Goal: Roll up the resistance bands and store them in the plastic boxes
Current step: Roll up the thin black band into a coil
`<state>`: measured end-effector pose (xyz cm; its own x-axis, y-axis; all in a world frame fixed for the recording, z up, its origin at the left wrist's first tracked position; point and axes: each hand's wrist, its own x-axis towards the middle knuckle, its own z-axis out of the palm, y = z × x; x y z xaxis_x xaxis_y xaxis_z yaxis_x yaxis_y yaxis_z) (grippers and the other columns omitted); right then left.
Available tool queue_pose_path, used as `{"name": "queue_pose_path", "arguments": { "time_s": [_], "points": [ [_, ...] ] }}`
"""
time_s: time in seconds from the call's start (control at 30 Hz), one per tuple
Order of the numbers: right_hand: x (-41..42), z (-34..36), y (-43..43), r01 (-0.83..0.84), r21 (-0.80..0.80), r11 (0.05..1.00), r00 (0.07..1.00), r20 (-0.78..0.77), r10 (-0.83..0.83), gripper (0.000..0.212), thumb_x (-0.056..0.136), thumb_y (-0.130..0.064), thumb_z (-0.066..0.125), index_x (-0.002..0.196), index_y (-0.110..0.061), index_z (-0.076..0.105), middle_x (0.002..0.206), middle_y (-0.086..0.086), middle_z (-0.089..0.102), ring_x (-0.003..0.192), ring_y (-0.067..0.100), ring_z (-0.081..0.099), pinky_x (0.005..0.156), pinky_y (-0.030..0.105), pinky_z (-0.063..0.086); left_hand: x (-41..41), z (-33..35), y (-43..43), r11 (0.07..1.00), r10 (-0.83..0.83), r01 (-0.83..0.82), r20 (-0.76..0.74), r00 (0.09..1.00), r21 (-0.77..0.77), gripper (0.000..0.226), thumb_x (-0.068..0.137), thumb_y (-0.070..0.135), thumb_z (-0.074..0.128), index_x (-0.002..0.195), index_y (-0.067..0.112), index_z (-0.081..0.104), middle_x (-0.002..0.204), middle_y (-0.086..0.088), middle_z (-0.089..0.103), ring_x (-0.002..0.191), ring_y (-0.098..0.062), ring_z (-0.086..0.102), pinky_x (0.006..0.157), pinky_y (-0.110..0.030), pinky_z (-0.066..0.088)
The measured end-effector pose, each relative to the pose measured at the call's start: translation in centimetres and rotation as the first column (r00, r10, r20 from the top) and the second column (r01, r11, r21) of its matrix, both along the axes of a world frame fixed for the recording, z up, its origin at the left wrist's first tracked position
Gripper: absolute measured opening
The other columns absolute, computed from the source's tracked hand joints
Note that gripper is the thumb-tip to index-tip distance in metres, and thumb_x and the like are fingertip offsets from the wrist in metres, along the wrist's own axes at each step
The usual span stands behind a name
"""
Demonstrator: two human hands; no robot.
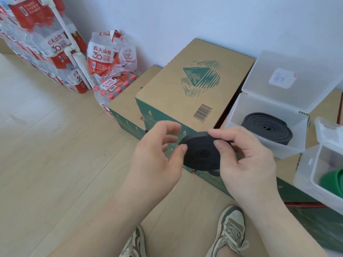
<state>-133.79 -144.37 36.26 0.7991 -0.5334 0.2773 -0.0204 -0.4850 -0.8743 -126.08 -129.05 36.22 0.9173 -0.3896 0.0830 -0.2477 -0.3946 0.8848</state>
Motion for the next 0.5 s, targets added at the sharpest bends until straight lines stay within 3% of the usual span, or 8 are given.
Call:
{"name": "queue_pose_path", "arguments": {
  "time_s": [0.07, 0.13, 0.23, 0.33, 0.5],
  "points": [
    [0.0, -0.4, 0.1, -0.061, -0.109, 0.992, 0.998, 0.025, 0.064, 0.036, 0.089, 0.015, 0.064, 0.099, -0.016, 0.078, 0.096, -0.007, 0.072, 0.097, 0.009, 0.067, 0.086, 0.014, 0.048, -0.4, 0.0, -0.1, 0.996, -0.091, 0.087, 0.153, 0.984, 0.033, 0.032, 0.092, 0.014, 0.068, 0.12, 0.028, 0.063, 0.113, 0.019, 0.068, 0.105, 0.0, 0.065, 0.088, -0.031, 0.06],
    [0.0, -0.6, 0.2, -0.099, -0.149, 0.984, 0.994, 0.038, 0.105, 0.035, 0.089, 0.016, 0.065, 0.1, -0.015, 0.078, 0.097, -0.005, 0.072, 0.098, 0.011, 0.067, 0.088, 0.021, 0.05, -0.5, 0.0, -0.2, 0.988, -0.15, 0.139, 0.205, 0.967, 0.066, 0.031, 0.091, 0.013, 0.066, 0.118, 0.028, 0.065, 0.109, 0.019, 0.069, 0.102, -0.002, 0.065, 0.083, -0.035, 0.061],
    [-0.1, -0.2, 0.4, -0.043, 0.005, 0.999, 0.999, 0.017, 0.043, 0.033, 0.087, 0.003, 0.075, 0.099, -0.028, 0.076, 0.094, -0.015, 0.075, 0.096, 0.008, 0.07, 0.085, 0.014, 0.051, -0.2, 0.0, -0.1, 0.994, -0.107, 0.104, 0.21, 0.972, 0.027, 0.029, 0.091, 0.01, 0.064, 0.113, 0.029, 0.066, 0.103, 0.021, 0.067, 0.099, -0.001, 0.063, 0.077, -0.034, 0.061],
    [-0.2, 0.2, 0.1, 0.03, 0.153, 0.988, 0.999, 0.016, -0.033, 0.03, 0.087, -0.005, 0.078, 0.098, -0.032, 0.073, 0.094, -0.016, 0.075, 0.094, 0.008, 0.072, 0.081, 0.011, 0.053, 0.0, 0.3, 0.0, 0.998, -0.008, 0.014, 0.095, 0.995, -0.061, 0.033, 0.095, 0.004, 0.064, 0.109, 0.034, 0.063, 0.103, 0.024, 0.067, 0.1, -0.001, 0.064, 0.079, -0.027, 0.059],
    [-0.1, 0.7, 0.0, 0.062, 0.266, 0.962, 0.997, 0.032, -0.073, 0.026, 0.091, -0.002, 0.074, 0.097, -0.027, 0.075, 0.092, -0.012, 0.077, 0.083, 0.003, 0.072, 0.07, 0.007, 0.052, 0.4, 0.3, -0.2, 0.958, 0.098, -0.142, -0.18, 0.979, -0.248, 0.037, 0.098, -0.003, 0.06, 0.104, 0.034, 0.061, 0.101, 0.011, 0.072, 0.097, -0.018, 0.071, 0.084, -0.052, 0.062]
  ]
}}
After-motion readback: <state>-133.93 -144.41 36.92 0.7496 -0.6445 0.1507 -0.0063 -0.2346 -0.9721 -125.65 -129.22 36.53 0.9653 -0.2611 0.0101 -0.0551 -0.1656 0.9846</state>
